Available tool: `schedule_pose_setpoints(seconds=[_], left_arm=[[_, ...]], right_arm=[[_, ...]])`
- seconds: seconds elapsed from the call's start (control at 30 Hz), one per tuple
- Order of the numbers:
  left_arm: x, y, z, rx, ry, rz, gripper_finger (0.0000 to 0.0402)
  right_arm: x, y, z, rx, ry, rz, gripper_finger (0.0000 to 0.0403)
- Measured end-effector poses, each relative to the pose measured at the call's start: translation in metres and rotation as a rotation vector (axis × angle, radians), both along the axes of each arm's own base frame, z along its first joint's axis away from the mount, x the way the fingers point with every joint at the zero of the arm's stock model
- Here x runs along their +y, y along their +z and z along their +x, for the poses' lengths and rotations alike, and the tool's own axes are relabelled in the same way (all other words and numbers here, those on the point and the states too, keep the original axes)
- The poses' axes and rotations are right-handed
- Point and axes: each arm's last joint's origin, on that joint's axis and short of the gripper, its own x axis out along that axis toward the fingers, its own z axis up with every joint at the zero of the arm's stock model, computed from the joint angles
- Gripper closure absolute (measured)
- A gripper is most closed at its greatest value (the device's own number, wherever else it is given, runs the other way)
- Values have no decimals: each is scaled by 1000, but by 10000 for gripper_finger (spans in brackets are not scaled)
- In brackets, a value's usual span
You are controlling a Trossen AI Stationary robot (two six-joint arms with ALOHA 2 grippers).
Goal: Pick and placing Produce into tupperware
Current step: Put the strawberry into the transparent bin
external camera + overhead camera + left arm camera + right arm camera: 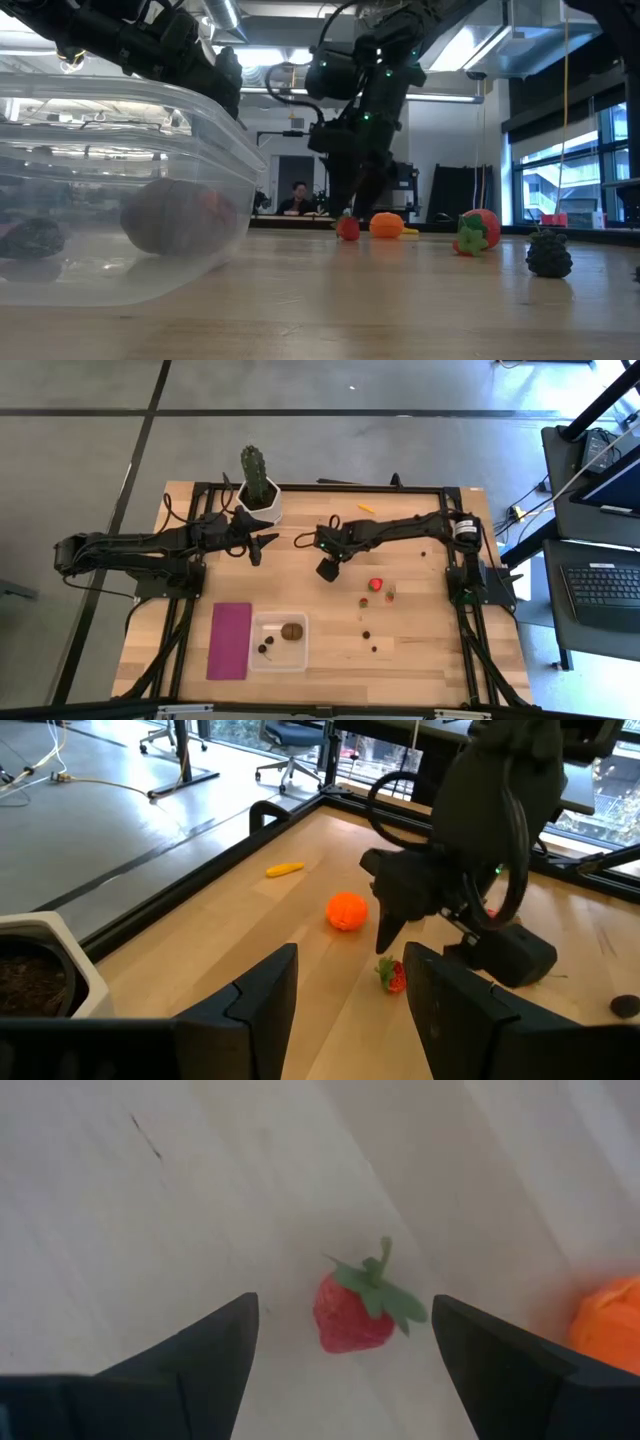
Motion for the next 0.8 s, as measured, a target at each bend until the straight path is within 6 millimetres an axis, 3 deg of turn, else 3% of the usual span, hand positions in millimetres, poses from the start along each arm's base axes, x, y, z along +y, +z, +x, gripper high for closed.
schedule_pose_setpoints(seconds=[0.23,0.8], left_arm=[[0,0,0,1,0,0,225],[0,0,0,5,0,-1,225]], right_arm=[[1,-3,1,0,-14,5,104],[2,-30,5,63,-8,28,155]])
